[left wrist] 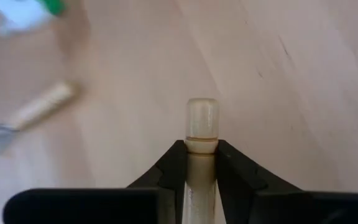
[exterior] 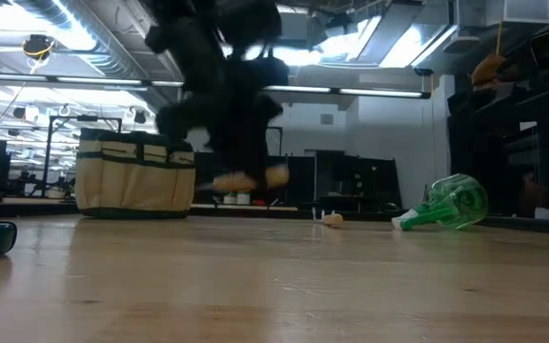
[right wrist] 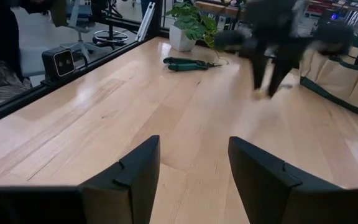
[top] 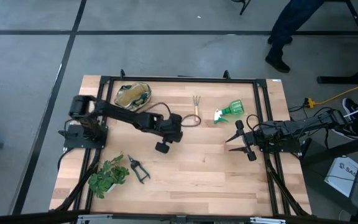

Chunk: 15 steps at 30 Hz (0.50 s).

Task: Pick & Place Garden tools in Gardening bag
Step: Put the trowel into the gardening bag

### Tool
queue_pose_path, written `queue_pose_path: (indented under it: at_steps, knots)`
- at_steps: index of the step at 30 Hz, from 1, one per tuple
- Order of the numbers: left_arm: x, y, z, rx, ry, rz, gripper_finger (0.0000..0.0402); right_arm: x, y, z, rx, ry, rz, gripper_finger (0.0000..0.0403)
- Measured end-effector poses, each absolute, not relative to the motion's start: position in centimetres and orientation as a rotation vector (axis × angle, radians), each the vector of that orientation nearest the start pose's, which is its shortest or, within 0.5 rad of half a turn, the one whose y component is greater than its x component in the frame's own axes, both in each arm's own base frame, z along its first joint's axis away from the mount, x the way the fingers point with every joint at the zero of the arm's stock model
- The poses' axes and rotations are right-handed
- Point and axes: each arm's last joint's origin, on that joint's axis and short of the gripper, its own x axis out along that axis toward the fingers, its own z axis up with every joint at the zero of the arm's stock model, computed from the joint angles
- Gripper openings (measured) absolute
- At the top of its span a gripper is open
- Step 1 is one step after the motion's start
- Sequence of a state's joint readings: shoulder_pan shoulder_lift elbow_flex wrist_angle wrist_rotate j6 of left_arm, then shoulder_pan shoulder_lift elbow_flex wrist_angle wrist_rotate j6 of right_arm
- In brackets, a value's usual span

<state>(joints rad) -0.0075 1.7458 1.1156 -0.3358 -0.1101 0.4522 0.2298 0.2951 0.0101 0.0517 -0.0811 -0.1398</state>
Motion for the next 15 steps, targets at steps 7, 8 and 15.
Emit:
queue_pose_path:
  at_steps: [7,8,15]
  knots:
    - [32.9,1.3,26.0,0.499,0.745,-0.047,0.0059,11.0,2.8,14.6,-0.156,0.216,0.325,0.0193]
    - [32.3,1.6,27.1,0.498,0.713,-0.029,0.0059,11.0,2.8,14.6,-0.156,0.215,0.325,0.0193]
    - [28.3,3.2,32.7,0.491,0.538,0.104,0.0059,11.0,2.8,14.6,-0.156,0.215,0.324,0.0193]
